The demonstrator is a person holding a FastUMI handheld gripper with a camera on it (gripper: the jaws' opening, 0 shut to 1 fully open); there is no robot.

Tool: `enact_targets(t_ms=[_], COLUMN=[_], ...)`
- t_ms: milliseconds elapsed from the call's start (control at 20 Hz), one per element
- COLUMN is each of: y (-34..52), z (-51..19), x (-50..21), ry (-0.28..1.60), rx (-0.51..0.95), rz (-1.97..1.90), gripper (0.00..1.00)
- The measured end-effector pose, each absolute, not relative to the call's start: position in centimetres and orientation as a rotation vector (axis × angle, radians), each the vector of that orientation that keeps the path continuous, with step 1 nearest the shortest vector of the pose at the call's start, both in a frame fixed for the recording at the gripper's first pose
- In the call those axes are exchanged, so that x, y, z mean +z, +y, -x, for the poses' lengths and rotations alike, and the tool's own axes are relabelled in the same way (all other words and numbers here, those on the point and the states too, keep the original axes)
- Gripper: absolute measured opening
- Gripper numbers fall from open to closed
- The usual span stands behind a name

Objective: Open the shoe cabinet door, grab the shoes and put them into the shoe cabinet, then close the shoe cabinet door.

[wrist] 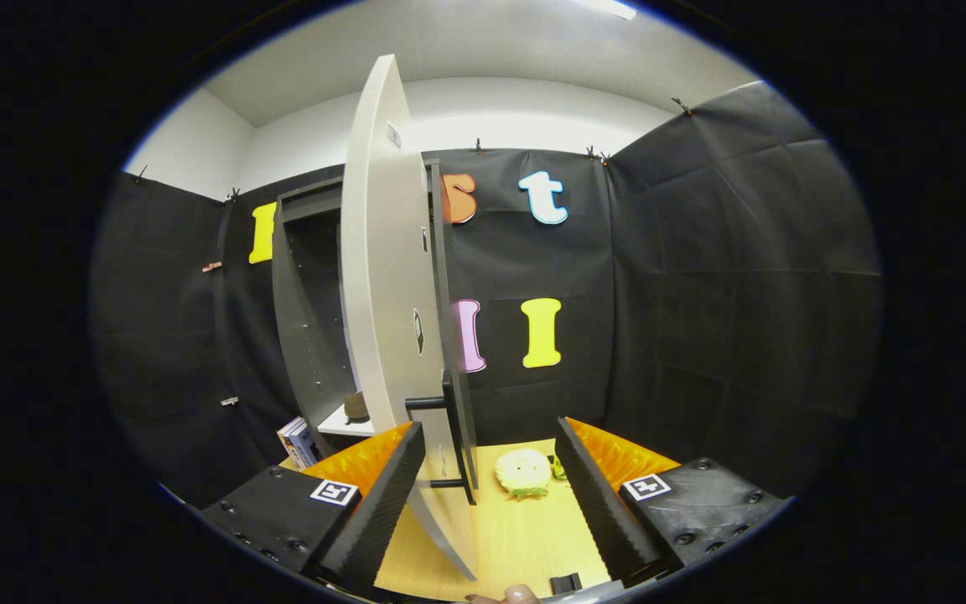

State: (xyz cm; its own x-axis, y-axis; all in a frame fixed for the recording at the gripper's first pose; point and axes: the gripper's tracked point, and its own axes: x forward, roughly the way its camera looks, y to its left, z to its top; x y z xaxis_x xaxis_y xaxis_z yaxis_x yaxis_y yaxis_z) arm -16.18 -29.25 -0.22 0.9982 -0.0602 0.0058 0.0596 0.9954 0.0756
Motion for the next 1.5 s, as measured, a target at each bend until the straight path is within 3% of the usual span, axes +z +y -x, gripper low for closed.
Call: enact_targets(t_ms=[450, 1500], y=[-25.4, -7.4], z=[14.0, 7.7], x=[-0.2, -1.0], ry=[-0.042, -0.074], rx=[-0.008, 0.050], rz=[-0.118, -0.187], gripper=[0.98, 0.98])
